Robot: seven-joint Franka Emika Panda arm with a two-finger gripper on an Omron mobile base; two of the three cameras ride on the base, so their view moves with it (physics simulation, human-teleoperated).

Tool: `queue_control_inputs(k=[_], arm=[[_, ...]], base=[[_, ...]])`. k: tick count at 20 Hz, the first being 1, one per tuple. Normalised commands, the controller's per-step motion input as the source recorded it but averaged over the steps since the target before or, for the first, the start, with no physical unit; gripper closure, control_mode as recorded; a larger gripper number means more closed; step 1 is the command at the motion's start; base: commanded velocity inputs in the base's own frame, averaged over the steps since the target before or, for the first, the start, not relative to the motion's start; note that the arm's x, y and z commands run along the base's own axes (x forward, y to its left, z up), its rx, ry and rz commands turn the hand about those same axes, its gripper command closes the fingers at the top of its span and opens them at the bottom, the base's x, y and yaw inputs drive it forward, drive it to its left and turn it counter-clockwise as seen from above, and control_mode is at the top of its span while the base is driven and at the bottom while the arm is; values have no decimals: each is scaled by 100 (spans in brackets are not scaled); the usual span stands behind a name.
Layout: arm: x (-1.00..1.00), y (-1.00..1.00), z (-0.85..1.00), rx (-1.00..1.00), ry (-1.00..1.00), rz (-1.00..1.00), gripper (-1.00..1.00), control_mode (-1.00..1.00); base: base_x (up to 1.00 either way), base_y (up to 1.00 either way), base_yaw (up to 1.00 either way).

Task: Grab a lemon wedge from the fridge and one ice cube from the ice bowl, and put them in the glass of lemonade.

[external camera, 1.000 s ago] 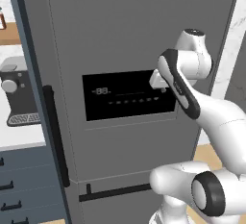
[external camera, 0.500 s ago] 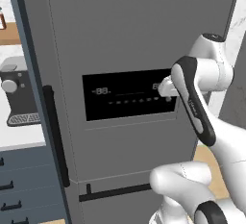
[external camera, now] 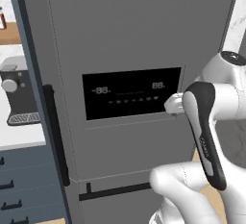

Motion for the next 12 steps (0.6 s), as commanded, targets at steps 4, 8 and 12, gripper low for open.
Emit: queue_control_inputs(k=[4, 8, 12], arm=[[0, 0, 0, 0, 0, 0, -100, 100], [0, 0, 0, 0, 0, 0, -100, 100], [0, 0, 0, 0, 0, 0, -100, 100]], base=[[-54, 86, -10], [-32, 100, -24], [-27, 97, -30]])
